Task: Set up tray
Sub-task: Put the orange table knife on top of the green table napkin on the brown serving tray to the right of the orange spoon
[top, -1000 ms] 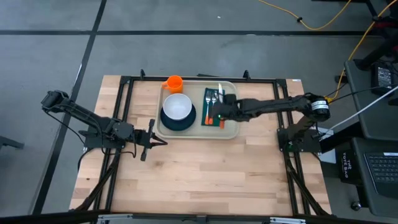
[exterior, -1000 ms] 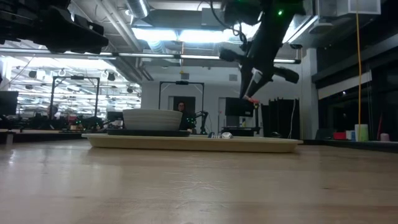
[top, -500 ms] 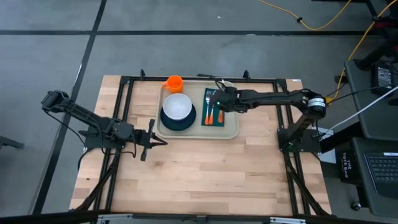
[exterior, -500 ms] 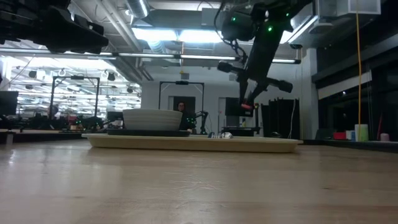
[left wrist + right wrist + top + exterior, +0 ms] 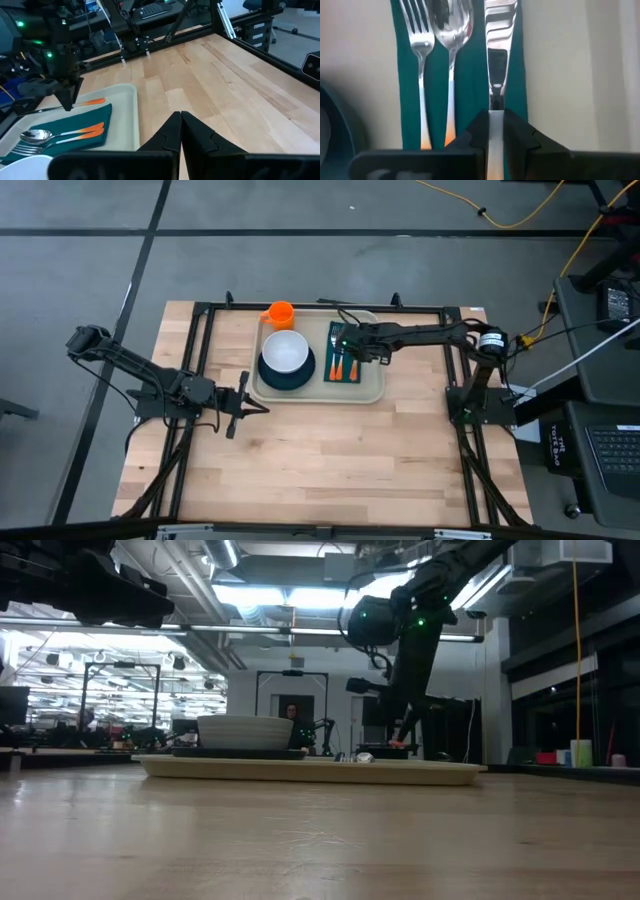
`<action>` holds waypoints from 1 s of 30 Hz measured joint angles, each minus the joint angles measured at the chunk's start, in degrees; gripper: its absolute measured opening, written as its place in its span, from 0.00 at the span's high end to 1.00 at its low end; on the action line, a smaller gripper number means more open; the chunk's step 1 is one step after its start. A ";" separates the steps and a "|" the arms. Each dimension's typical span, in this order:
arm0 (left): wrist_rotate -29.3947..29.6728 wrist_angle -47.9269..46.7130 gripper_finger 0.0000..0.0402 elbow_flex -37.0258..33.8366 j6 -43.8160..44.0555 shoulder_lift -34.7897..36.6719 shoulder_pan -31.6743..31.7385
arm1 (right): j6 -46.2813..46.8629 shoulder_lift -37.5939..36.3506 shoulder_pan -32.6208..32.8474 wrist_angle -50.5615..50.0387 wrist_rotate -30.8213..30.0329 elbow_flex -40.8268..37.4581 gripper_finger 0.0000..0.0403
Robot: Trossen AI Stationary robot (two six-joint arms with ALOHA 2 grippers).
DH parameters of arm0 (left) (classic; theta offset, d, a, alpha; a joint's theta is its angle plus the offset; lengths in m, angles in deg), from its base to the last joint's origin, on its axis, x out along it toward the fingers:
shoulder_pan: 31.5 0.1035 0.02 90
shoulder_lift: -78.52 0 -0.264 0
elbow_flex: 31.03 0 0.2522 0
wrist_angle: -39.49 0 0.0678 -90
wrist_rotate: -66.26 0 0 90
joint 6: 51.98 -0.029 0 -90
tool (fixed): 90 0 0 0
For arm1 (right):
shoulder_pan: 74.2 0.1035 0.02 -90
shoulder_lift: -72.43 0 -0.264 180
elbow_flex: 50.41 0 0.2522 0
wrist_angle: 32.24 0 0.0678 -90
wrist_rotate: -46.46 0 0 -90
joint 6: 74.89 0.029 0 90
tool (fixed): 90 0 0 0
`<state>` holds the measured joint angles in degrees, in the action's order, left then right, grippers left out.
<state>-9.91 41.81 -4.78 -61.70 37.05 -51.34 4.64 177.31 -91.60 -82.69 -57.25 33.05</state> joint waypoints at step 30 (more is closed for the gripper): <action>0.00 -0.02 0.99 -0.02 0.13 0.00 0.00 | -1.85 5.30 -0.57 4.35 1.83 0.04 0.91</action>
<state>-9.91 41.79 -4.80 -61.57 37.05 -51.34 2.79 182.60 -92.17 -78.33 -55.42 33.09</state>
